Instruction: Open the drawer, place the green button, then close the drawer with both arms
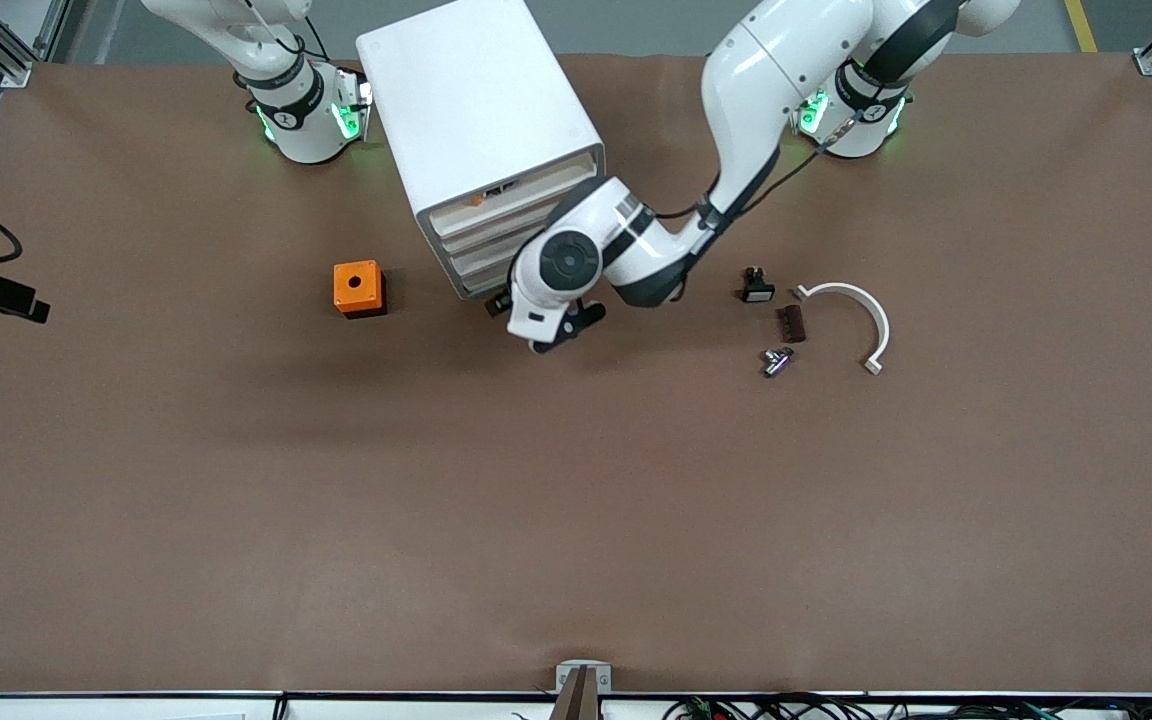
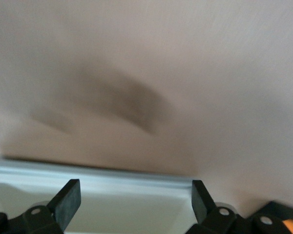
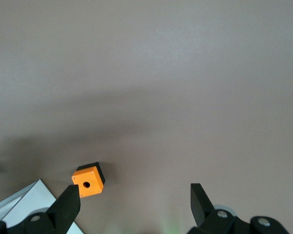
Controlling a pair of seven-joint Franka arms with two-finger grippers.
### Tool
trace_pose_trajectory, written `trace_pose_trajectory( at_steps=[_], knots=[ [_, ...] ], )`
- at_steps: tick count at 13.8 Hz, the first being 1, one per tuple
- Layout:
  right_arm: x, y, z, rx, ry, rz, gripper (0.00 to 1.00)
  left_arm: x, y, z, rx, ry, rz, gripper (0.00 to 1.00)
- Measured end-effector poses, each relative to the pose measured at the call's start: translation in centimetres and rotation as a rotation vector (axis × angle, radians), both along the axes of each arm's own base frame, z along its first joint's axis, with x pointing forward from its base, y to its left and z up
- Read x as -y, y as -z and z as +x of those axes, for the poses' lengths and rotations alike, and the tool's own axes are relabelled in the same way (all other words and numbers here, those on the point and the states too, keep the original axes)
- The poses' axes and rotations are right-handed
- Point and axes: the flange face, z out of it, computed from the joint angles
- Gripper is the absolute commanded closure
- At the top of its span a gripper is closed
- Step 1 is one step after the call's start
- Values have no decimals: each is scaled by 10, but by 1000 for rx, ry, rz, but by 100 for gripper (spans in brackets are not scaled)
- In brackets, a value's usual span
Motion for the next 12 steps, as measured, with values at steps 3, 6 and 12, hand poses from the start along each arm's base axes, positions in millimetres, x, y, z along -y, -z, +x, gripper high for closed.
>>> trace_pose_trajectory(
  at_steps=[3, 6, 12],
  knots=[
    [-10, -23, -9, 38, -18, 5, 0, -73, -48, 78, 49, -79, 18, 0],
    [-16, -40, -18, 67, -36, 6, 0, -146, -119, 109, 79, -40, 137, 0],
    [-14, -44, -36, 3, -34, 15, 0, -300, -227, 118, 5, 284, 157, 0]
  ],
)
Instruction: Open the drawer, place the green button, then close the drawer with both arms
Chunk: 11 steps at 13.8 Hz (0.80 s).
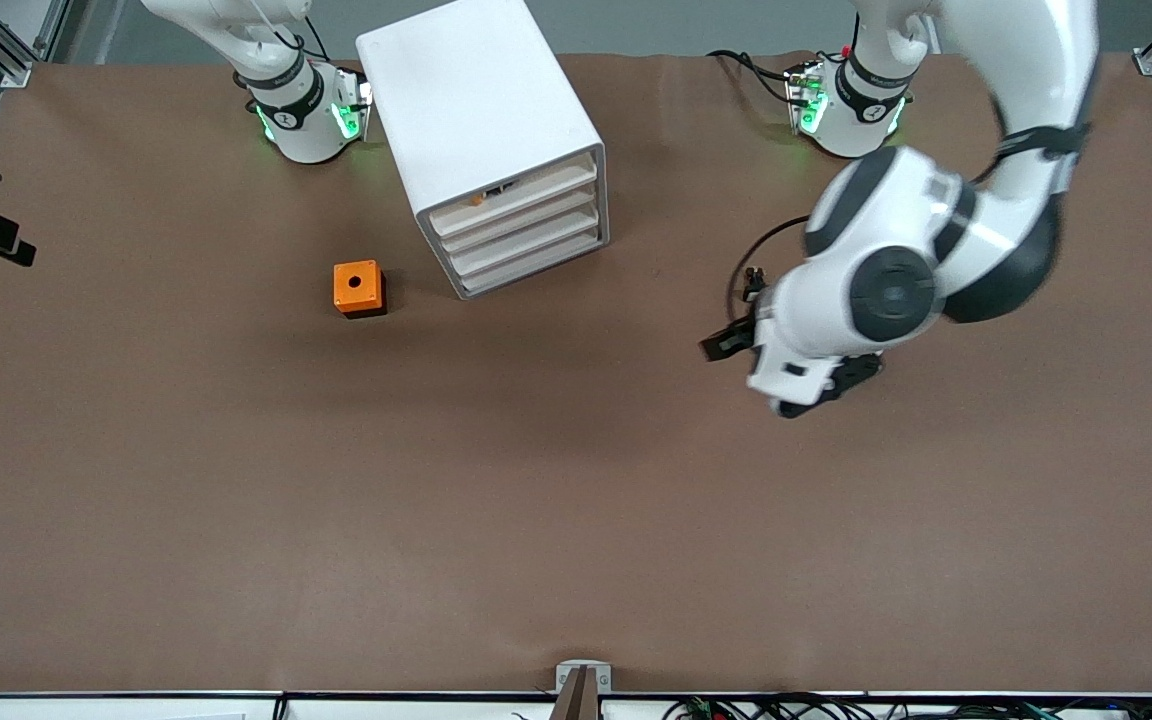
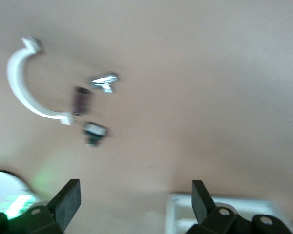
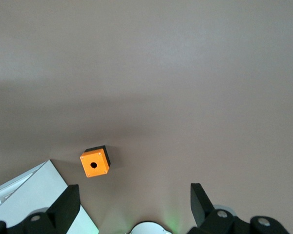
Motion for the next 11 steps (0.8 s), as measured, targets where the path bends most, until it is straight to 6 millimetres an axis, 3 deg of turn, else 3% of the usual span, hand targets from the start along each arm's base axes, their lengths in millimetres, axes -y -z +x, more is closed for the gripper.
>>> trace_pose_trajectory(
  at_steps=[2, 5, 8, 11],
  knots=[
    [3, 4, -10, -15, 7, 3, 0, -52, -39, -9, -30, 128, -28, 0],
    [6, 5, -33, 0, 14, 8, 0, -111, -88, -33, -23, 244, -34, 0],
    [8, 11, -50, 1, 19, 13, 0, -163, -104, -62, 23, 300, -59, 0],
    [8, 17, -59, 10, 20, 15, 0, -208, -94, -81, 203, 306, -55, 0]
  ],
)
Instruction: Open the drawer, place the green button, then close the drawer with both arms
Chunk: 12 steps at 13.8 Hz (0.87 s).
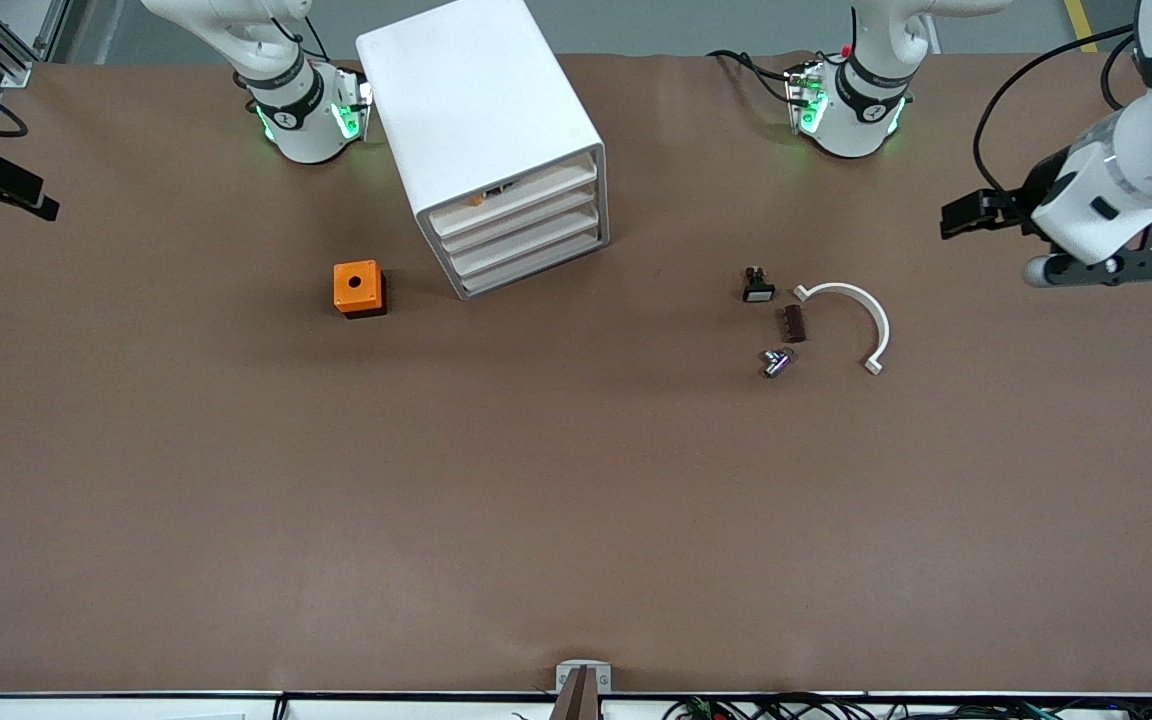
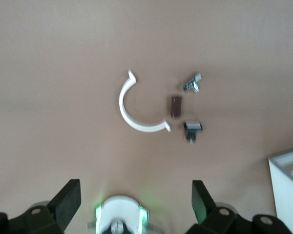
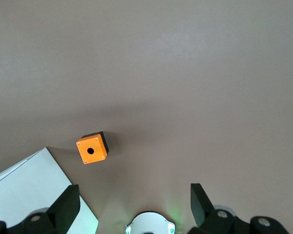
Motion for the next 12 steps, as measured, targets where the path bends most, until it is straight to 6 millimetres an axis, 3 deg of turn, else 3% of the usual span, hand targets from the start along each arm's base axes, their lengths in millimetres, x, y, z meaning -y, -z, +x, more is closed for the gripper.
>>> trace_pose_trajectory(
  at_steps=[2, 4, 8, 10, 12],
  knots=[
    [0, 0, -2, 5, 0, 0, 0, -8, 5, -2, 98, 18, 45, 0],
    [-1, -1, -1, 16, -1, -1, 0, -17, -3, 4, 164, 40, 51, 0],
    [-3, -2, 1, 27, -6, -3, 0, -47, -49, 4, 223, 40, 46, 0],
    [-3, -2, 1, 27, -6, -3, 0, -46, -73, -4, 190, 42, 46, 0],
    [-3, -3, 0, 29, -6, -3, 0, -39, -84, -9, 175, 55, 46, 0]
  ],
)
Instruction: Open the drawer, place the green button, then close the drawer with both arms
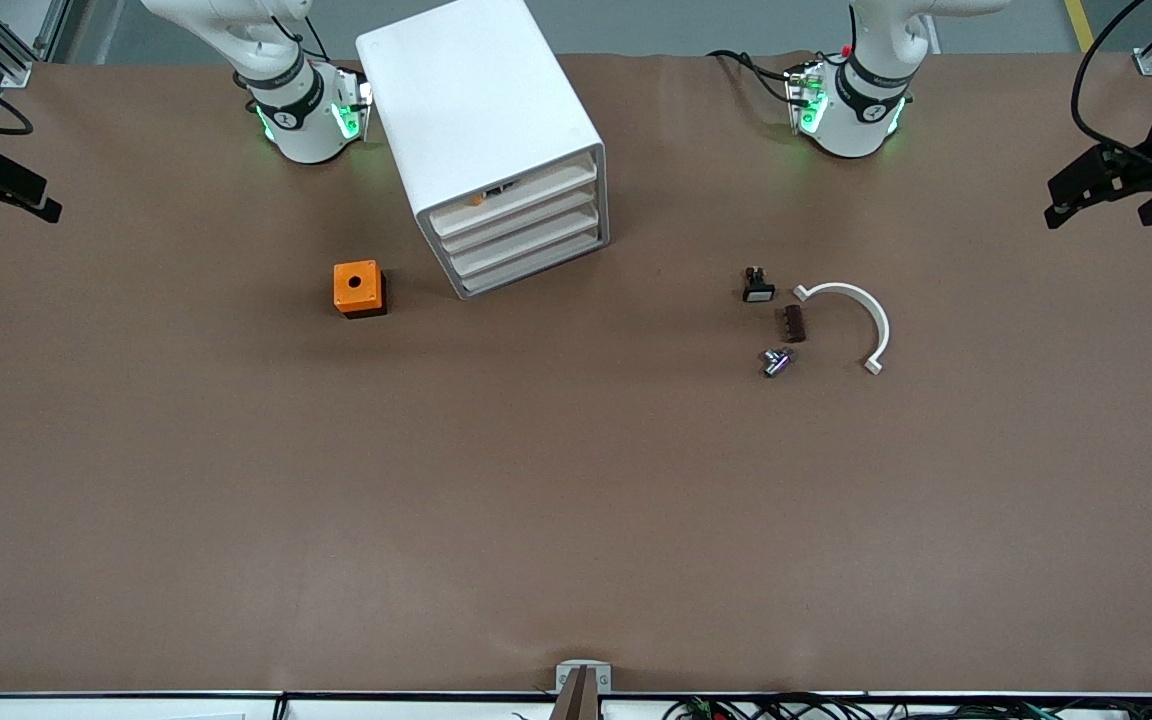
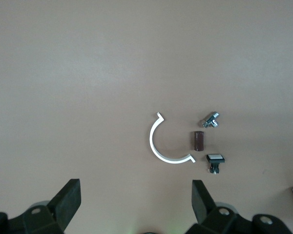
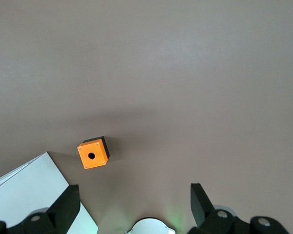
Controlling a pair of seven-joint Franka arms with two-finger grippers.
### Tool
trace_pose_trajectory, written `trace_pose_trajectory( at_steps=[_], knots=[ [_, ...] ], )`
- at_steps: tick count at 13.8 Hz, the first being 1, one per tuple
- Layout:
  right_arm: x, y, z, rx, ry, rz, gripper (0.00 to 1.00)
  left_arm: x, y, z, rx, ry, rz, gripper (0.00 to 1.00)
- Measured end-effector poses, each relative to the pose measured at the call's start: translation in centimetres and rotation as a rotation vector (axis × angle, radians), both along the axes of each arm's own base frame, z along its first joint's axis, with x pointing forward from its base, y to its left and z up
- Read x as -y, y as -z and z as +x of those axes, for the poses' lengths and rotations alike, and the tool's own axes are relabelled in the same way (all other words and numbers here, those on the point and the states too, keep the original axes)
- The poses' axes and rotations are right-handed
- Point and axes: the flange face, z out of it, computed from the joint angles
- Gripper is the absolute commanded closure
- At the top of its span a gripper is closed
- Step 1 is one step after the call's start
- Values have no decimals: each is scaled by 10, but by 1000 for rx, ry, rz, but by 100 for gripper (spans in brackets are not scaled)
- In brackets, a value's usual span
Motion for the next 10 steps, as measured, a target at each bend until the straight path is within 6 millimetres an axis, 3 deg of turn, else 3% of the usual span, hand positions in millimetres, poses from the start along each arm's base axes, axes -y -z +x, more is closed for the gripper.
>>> trace_pose_trajectory(
  at_steps=[6, 10],
  knots=[
    [-2, -3, -1, 7, -4, -1, 0, 8, 8, 0, -46, 11, -12, 0],
    [-13, -3, 0, 12, -28, -2, 0, 8, 8, 0, -51, 10, -16, 0]
  ],
)
